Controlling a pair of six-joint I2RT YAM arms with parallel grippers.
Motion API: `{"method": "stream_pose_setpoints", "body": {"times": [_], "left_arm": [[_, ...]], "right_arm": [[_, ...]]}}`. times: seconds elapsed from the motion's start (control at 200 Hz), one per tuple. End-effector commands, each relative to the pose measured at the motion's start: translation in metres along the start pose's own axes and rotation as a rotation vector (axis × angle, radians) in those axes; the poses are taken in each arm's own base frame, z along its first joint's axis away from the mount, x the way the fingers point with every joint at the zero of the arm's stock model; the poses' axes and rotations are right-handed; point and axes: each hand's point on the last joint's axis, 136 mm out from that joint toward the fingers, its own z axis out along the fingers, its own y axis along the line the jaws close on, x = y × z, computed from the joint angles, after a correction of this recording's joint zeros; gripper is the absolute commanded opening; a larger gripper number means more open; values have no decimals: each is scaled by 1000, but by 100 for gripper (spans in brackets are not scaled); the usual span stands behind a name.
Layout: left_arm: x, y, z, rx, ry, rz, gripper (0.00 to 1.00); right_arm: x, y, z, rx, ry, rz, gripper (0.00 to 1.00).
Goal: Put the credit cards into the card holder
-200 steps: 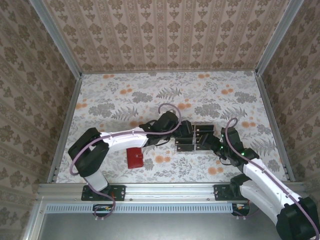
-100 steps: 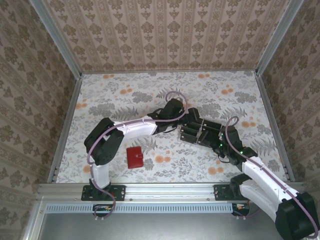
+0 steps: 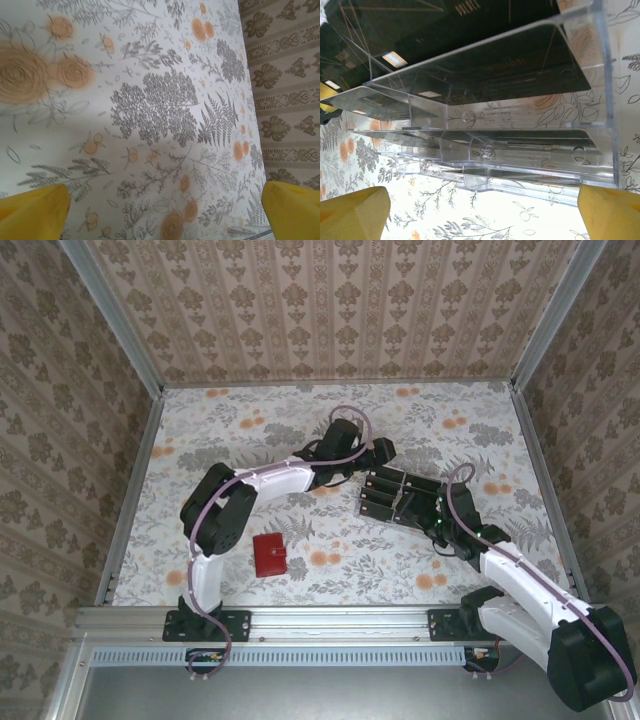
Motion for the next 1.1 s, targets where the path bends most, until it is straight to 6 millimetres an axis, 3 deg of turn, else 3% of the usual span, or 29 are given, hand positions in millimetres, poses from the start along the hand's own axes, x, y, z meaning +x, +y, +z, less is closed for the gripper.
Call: {"method": "stream_pose_setpoints", "body": {"times": [0.0,0.135,0.215,0.4,0.58,0.72,0.89,0.99,1.095], "left_arm": [[-20,3,-15,15,-30,34,100],[-33,17,-33,6,-58,30,100],[-39,23,-48,-5,-77,31,100],[-47,42,-95,-63,-128,32,100],[-46,77,-159,-196,-168,41,100],[-45,118,-206,-316,-193,13,100],[-53,171,-261,-395,-269,-115,100],[-60,187,-289,-426,-320,-141,100],[-67,201,-310,-453,-356,-163,100]], "right_arm": [[-11,-4,-14,52,-47,3,100],[-13,-14,-32,111,-77,-13,100],[-18,-9,-42,100,-97,-33,100],[-19,28,-57,-46,-73,-113,96],[0,68,-59,-119,23,-249,86],[30,100,-45,-95,98,-391,82],[89,147,-19,-38,193,-604,80],[128,172,1,4,236,-722,79],[164,183,19,92,274,-835,78]]}}
